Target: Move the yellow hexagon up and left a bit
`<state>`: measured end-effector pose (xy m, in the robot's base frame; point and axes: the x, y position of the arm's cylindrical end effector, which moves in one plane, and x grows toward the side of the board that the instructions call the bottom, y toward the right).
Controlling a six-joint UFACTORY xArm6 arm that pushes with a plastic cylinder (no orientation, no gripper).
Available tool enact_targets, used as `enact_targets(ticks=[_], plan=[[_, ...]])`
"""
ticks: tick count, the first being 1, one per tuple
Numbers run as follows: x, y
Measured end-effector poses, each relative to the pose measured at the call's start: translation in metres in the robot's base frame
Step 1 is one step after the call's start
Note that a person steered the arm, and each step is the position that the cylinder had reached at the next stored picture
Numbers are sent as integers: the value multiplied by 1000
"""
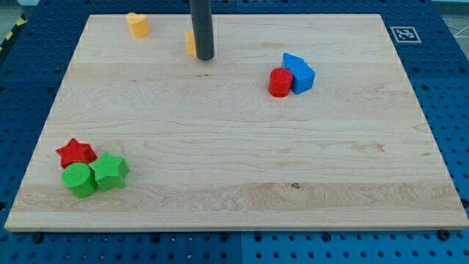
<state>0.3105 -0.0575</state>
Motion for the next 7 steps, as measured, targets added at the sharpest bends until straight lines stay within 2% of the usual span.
enact_targets(ticks=[1, 2, 3, 5, 6, 7], plan=[[22, 28], [19, 61], [-11, 54], [-24, -29], [-24, -31], [-47, -12]])
